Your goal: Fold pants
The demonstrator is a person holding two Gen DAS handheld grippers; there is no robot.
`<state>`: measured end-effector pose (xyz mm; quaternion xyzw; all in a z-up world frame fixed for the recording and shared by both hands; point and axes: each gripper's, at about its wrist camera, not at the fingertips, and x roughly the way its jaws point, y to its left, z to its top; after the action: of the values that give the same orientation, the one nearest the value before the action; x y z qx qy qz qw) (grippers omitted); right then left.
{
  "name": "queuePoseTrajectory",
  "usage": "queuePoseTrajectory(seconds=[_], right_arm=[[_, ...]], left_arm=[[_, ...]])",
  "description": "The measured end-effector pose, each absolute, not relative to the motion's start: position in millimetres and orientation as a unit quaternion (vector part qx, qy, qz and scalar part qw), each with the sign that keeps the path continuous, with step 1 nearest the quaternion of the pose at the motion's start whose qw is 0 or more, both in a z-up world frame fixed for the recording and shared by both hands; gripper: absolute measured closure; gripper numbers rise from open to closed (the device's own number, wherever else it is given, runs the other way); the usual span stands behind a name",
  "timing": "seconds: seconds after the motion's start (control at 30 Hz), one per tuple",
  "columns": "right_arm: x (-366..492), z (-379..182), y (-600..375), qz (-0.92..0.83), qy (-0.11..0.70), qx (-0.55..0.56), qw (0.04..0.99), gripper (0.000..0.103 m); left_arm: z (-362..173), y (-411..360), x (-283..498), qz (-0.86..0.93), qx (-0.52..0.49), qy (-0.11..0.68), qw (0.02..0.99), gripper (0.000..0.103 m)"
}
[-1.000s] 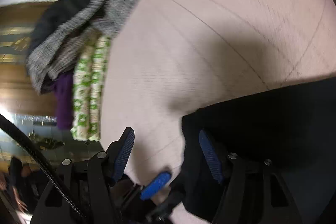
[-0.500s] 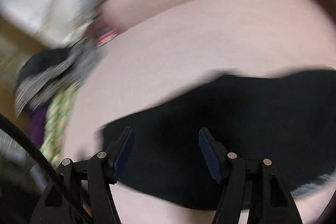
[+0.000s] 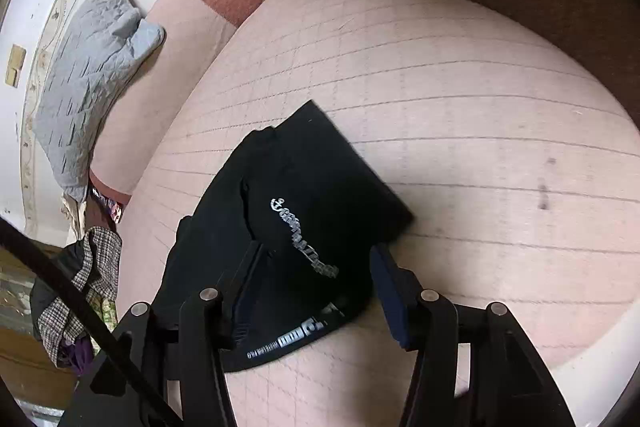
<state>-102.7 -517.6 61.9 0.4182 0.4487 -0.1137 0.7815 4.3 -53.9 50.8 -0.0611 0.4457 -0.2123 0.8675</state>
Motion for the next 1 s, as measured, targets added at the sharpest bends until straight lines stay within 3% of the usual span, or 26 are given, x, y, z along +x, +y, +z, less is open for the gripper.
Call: queuePoseTrajectory(seconds=[0.1,0.13,0.17,0.2,0.37,0.57,0.67,0.8,0.87,1.0], right_arm=[[-84.5,48.4,-500.6,-0.135,0.473,0.396,0.776,0.048],[-80.8,44.0,-497.6,-0.146,0.479,0.391,0.772,0.056],[-79.2,42.4,-495.9,-0.153,0.481,0.389,0.770,0.075],[-78.4,42.7,-494.8,-0.154,0.480,0.393,0.769,0.082],[-100.8,62.8,-498.9,-0.151,0.453,0.403,0.781,0.090],[-119.8,52.0,-503.9,-0.178,0.479,0.394,0.764,0.087],[-131.0,43.6,-515.3,-0.212,0.482,0.404,0.748,0.052],[-145.7,84.4,-511.0,-0.251,0.415,0.369,0.793,0.051],[-138.1,99.7,-504.3,-0.228,0.393,0.365,0.813,0.051],[-77.0,96.6,-458.5,-0.102,0.412,0.366,0.828,0.051]], left_arm=[[29.7,-60.0,11.7,-0.197,-0.029,0.458,0.867,0.039],[22.5,-57.8,12.5,-0.200,-0.029,0.463,0.863,0.039],[21.7,-56.9,11.0,-0.204,-0.028,0.457,0.865,0.039],[22.4,-57.0,8.1,-0.210,-0.019,0.448,0.869,0.039],[17.5,-57.2,4.4,-0.208,-0.007,0.440,0.873,0.039],[15.4,-61.2,-0.5,-0.206,0.013,0.432,0.878,0.039],[15.2,-65.0,-6.3,-0.203,0.032,0.426,0.881,0.039],[13.8,-68.0,-9.4,-0.202,0.046,0.421,0.883,0.037],[13.4,-70.8,-9.8,-0.203,0.050,0.419,0.884,0.031],[12.4,-73.0,-11.6,-0.200,0.056,0.415,0.886,0.029]])
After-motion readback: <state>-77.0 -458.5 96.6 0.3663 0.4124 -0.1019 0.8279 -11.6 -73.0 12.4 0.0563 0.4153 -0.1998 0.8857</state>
